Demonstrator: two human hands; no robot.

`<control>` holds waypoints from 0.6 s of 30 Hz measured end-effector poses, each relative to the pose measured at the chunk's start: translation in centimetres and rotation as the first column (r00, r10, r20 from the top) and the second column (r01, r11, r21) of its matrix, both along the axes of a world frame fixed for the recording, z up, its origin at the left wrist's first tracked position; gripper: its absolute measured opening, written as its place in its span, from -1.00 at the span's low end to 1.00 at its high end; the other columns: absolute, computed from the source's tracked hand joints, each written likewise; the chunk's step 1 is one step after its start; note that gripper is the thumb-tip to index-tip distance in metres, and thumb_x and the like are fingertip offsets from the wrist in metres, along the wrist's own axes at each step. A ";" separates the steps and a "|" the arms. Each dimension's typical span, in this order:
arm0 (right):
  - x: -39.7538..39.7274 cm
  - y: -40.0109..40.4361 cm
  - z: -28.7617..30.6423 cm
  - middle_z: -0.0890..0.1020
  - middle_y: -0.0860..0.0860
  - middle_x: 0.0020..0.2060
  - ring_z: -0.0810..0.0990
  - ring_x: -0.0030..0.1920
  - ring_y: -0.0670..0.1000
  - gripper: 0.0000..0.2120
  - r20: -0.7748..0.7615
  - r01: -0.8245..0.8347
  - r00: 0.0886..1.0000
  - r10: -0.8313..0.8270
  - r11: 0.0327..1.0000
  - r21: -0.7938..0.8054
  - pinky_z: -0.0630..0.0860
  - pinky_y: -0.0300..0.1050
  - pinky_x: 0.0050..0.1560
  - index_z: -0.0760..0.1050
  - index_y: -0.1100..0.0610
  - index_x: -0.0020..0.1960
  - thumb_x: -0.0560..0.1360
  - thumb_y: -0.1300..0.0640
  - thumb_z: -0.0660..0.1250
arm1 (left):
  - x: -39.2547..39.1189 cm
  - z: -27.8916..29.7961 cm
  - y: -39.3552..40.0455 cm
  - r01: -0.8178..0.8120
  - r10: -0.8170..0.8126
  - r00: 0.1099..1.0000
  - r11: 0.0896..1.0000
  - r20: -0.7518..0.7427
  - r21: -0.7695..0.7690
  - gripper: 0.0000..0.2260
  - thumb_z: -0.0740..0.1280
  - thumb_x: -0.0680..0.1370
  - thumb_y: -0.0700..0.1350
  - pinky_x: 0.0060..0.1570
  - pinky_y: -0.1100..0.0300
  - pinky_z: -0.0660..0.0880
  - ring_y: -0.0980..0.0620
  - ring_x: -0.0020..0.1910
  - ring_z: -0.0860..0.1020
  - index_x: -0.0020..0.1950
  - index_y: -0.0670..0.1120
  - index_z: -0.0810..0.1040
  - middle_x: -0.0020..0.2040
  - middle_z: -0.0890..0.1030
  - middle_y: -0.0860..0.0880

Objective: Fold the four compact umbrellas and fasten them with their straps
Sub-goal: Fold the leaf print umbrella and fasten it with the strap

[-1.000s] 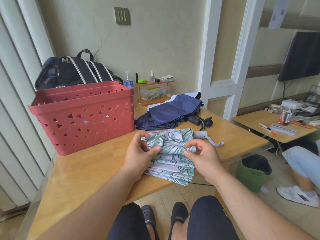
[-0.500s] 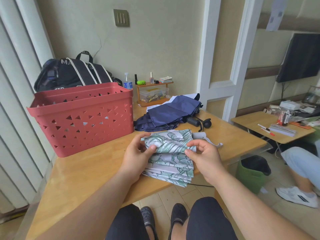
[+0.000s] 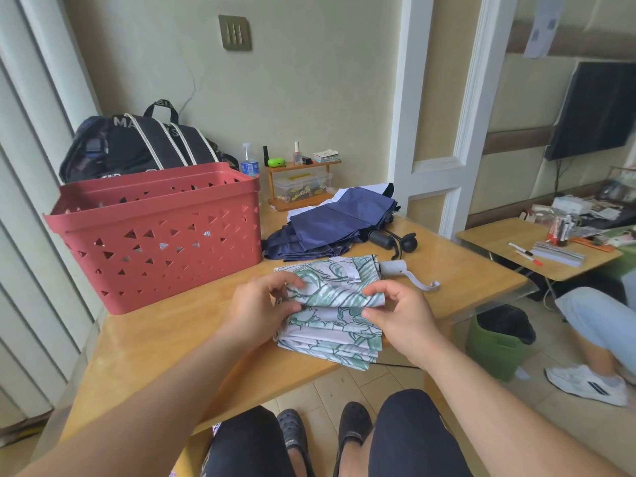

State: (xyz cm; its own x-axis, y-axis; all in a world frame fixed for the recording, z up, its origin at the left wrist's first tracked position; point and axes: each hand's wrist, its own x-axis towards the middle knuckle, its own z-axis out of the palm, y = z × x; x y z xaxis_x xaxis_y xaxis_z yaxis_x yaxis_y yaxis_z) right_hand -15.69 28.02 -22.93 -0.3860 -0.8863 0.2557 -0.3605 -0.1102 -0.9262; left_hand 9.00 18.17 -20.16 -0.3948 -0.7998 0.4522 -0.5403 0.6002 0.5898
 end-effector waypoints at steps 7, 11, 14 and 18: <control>0.6 0.0 -0.7 0.63 -0.23 -0.09 0.56 -0.09 -0.25 -0.70 -0.295 0.160 0.936 -0.190 0.979 -0.124 0.41 -0.44 -0.07 0.66 -0.13 -0.06 0.45 0.28 0.56 | 0.9 -0.9 0.0 -0.052 0.052 0.998 0.999 0.019 0.000 -0.79 0.60 0.47 -0.04 -0.11 0.26 0.45 0.20 -0.13 0.56 -0.11 0.24 0.63 -0.22 0.64 0.16; 0.7 0.0 -1.8 0.60 -0.19 -0.11 0.56 -0.11 -0.19 -0.72 -0.346 0.177 0.905 -0.246 0.959 -0.221 0.41 -0.48 -0.13 0.69 -0.02 -0.13 0.43 0.37 0.54 | 1.4 -1.2 0.0 -0.052 0.052 0.998 0.999 0.040 0.002 -0.86 0.58 0.49 -0.03 -0.14 0.38 0.38 0.23 -0.11 0.55 -0.08 0.20 0.69 -0.19 0.65 0.19; 0.2 0.3 -2.2 0.52 -0.10 -0.10 0.54 -0.11 -0.13 -0.77 -0.411 0.153 0.873 -0.263 0.947 -0.283 0.47 -0.39 -0.11 0.71 0.07 -0.13 0.42 0.39 0.55 | 1.3 -1.4 -0.1 -0.015 0.023 0.993 0.997 0.112 -0.070 -0.84 0.58 0.49 -0.02 -0.07 0.22 0.42 0.18 -0.07 0.53 -0.12 0.25 0.67 -0.17 0.64 0.22; -0.2 0.7 -2.6 0.48 -0.06 0.09 0.52 0.10 -0.11 -0.83 -0.546 0.047 0.814 -0.200 0.959 -0.281 0.54 -0.22 0.12 0.72 0.14 -0.12 0.40 0.39 0.54 | 1.2 0.0 -0.6 0.016 0.021 0.954 0.992 0.298 -0.122 -0.87 0.35 0.49 0.12 0.18 0.05 0.37 0.06 0.08 0.39 -0.04 0.24 0.69 -0.01 0.47 0.20</control>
